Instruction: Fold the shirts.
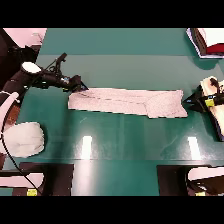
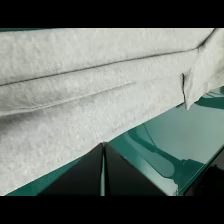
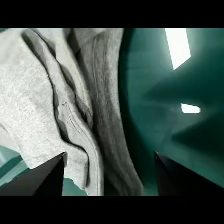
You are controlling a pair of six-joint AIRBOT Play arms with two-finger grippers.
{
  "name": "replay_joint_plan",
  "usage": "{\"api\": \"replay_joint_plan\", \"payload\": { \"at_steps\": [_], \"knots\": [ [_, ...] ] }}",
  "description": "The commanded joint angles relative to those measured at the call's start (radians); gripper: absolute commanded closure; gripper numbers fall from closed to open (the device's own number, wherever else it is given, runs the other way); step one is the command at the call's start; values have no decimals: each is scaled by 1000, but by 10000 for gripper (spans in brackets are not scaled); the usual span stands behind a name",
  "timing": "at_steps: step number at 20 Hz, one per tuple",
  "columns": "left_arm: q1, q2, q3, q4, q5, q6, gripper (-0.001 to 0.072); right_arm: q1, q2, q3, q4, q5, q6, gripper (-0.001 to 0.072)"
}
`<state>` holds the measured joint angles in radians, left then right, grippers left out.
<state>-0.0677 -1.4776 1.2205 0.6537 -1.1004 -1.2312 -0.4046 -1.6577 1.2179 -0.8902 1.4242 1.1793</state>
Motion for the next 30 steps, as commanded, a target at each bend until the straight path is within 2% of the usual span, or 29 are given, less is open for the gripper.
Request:
{"api": "replay_joint_plan", "payload": {
  "at_steps": [1,6,7,8,9,10,11,13,16,19,23,27,30],
  "knots": [
    [-84,-1,1,12,19,1,685,18,-48,-34,96,-15,-77,137],
    [-130,-1,1,21,31,0,685,114,-49,-33,113,-64,-93,144],
    [-138,-1,1,22,42,-3,685,133,-48,-33,112,-63,-105,269],
    [-147,-1,1,22,50,-14,685,149,-48,-33,112,-63,-122,440],
    [-160,-1,1,24,64,-35,685,161,-47,-33,112,-56,-127,562],
    [-177,-2,1,27,80,-47,686,170,-42,-34,111,-42,-135,664],
    [-196,-2,1,32,101,-48,686,174,-29,-34,110,-32,-150,696],
    [-233,-2,2,56,172,-48,686,173,25,-33,112,-26,-145,696],
    [-263,-30,31,57,266,-76,686,174,146,-27,113,-13,-18,698],
    [-293,-151,163,56,216,-79,686,221,227,71,113,53,49,698],
    [-372,-336,355,57,201,-98,686,364,243,271,113,92,150,698],
    [-436,-487,461,55,179,-127,686,514,220,437,112,96,197,698],
    [-453,-529,463,50,195,-127,686,614,168,561,110,107,209,698]
  ]
}}
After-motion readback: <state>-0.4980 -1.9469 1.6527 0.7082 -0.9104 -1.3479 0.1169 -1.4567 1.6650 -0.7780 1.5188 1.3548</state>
